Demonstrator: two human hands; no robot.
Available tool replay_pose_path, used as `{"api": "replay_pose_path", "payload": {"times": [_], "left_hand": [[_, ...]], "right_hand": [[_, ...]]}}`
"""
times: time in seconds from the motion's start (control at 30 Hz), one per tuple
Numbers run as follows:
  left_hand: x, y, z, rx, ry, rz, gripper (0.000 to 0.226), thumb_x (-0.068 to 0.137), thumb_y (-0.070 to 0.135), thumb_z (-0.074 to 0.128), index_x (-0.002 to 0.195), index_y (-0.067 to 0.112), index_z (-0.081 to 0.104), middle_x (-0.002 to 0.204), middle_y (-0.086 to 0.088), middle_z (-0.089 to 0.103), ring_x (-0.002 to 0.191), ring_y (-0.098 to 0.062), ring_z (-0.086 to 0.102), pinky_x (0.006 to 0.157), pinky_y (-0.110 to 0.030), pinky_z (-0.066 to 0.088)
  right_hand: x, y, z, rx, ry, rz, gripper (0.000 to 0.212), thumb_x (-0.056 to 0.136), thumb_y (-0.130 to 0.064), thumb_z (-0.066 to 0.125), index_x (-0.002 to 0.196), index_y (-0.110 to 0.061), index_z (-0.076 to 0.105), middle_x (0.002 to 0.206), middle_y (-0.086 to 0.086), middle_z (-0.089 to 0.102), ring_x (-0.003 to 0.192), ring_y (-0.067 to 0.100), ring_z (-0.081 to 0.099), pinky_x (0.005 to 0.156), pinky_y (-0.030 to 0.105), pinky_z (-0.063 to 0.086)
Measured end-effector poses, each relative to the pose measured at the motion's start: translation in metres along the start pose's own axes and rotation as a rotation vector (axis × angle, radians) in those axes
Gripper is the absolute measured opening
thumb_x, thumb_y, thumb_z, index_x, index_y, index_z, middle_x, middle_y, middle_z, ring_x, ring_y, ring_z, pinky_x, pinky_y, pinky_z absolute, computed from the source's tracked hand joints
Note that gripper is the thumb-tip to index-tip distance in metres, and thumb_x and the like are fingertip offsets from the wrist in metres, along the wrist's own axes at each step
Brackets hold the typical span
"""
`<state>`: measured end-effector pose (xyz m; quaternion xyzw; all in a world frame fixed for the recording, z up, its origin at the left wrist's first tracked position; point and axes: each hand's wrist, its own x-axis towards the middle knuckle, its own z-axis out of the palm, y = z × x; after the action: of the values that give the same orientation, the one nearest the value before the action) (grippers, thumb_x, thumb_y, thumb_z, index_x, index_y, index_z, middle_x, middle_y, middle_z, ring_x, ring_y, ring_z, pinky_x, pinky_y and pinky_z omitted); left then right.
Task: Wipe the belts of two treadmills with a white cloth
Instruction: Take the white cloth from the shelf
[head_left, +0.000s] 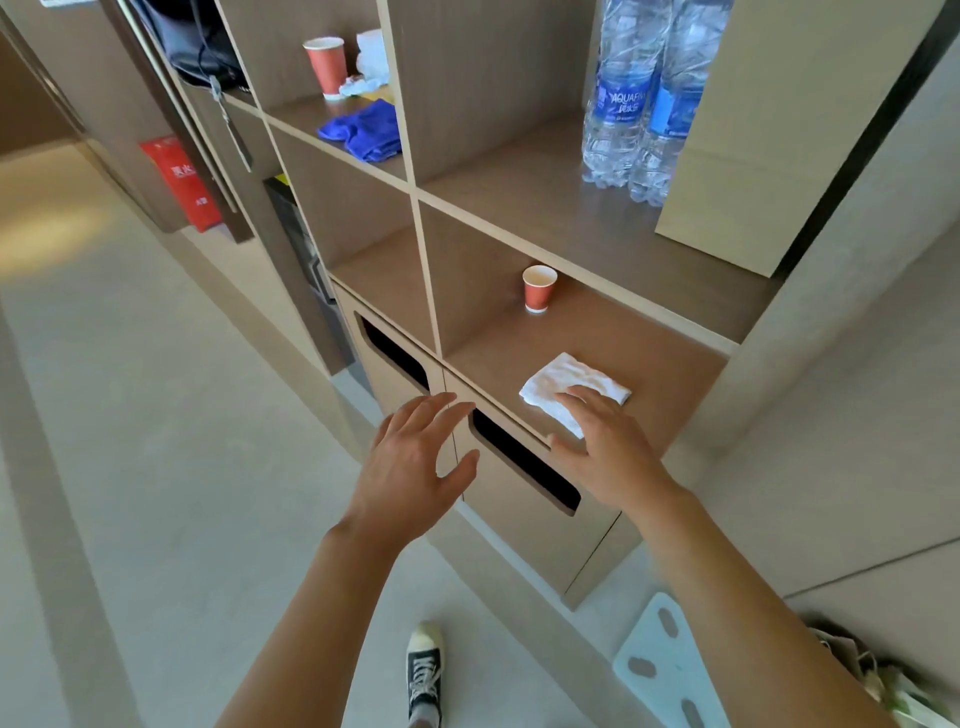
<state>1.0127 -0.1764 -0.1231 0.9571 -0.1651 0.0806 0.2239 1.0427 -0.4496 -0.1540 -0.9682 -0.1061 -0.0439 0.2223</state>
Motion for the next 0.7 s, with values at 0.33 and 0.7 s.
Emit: {"api": "replay_pose_path", "payload": {"times": [0.33, 0.7], "left_hand": [[0.125, -0.077, 0.009, -0.069, -0.1, 0.178, 0.053, 0.098, 0.048, 0.06, 0.147, 0.032, 0.052, 0.149, 0.007, 0.055, 0.14, -0.02, 0.047, 0.116, -0.043, 0.042], [0.192, -0.089, 0.07, -0.19, -0.236, 0.335, 0.055, 0.093, 0.046, 0.055, 0.145, 0.027, 0.059, 0.146, 0.004, 0.058, 0.132, -0.025, 0.053, 0.11, -0.046, 0.047]], "right_hand": [[0.073, -0.003, 0.033, 0.011, 0.062, 0.254, 0.052, 0.091, -0.052, 0.052, 0.138, -0.029, 0.051, 0.143, -0.014, 0.05, 0.133, 0.013, 0.048, 0.101, 0.032, 0.047], [0.067, 0.028, 0.055, 0.007, 0.019, 0.452, 0.051, 0.098, -0.043, 0.056, 0.145, -0.023, 0.048, 0.153, -0.007, 0.042, 0.134, 0.019, 0.047, 0.109, 0.041, 0.043]]}}
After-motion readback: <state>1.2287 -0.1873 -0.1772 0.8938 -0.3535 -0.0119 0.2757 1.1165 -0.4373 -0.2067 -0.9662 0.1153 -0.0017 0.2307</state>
